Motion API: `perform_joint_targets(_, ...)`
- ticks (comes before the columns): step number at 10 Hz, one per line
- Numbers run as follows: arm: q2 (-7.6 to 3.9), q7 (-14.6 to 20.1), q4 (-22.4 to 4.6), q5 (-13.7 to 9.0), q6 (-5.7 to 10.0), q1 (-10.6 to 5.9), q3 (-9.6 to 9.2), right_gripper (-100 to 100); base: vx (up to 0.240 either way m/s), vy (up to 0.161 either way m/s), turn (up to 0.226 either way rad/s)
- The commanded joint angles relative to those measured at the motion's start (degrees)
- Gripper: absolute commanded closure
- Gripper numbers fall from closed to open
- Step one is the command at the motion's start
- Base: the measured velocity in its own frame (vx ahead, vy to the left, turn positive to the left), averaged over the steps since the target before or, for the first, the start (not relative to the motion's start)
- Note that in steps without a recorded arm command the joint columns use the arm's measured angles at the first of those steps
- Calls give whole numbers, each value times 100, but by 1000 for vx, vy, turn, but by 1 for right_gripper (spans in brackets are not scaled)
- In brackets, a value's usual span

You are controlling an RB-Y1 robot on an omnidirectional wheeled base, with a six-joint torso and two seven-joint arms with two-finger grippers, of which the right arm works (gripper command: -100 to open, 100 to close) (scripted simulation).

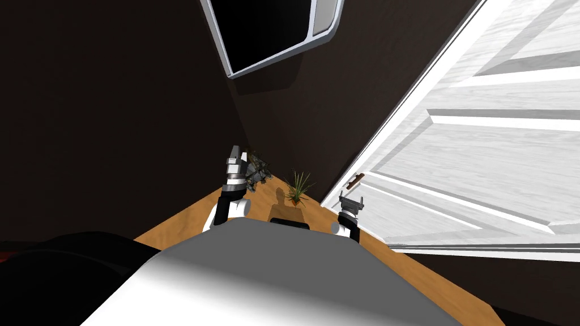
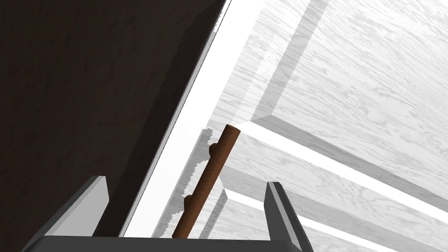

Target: Pull the door open

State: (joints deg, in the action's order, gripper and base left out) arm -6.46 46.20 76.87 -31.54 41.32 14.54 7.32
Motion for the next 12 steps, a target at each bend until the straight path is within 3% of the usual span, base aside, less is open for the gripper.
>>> perform_joint_targets(1,-9,242,-222,-126,78,-18,31,-100,-2,-122,215)
perform_joint_targets(12,-32,1447,-1501,-830,442,-264,239,-100,-4,-121,172)
